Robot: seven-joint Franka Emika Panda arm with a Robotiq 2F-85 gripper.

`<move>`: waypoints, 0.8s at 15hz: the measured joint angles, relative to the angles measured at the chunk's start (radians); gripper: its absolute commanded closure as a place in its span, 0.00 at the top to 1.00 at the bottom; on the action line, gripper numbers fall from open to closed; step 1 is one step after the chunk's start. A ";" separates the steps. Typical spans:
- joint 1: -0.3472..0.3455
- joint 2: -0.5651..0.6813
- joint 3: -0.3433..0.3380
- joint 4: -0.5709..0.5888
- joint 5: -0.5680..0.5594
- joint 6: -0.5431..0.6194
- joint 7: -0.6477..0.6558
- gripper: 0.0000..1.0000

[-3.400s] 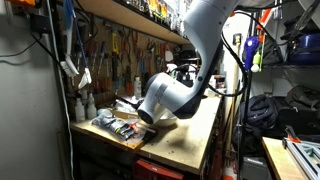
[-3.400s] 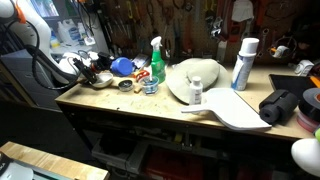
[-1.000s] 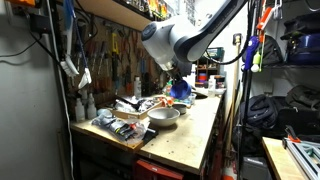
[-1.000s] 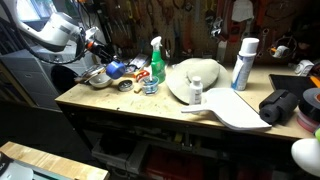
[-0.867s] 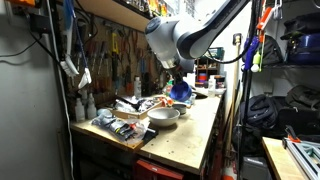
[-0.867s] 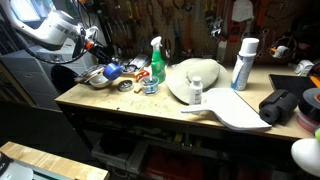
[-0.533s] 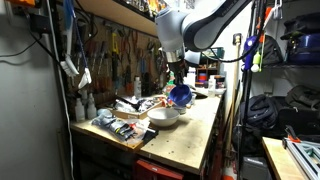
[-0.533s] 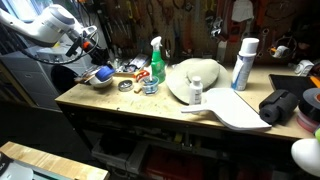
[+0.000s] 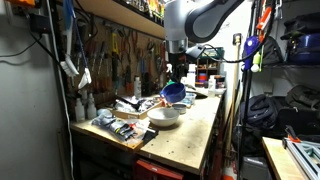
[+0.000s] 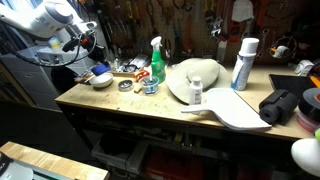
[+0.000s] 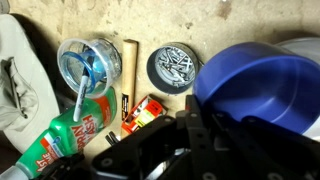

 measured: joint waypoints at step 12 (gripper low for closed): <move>0.041 0.089 0.030 -0.012 0.000 0.069 0.094 0.06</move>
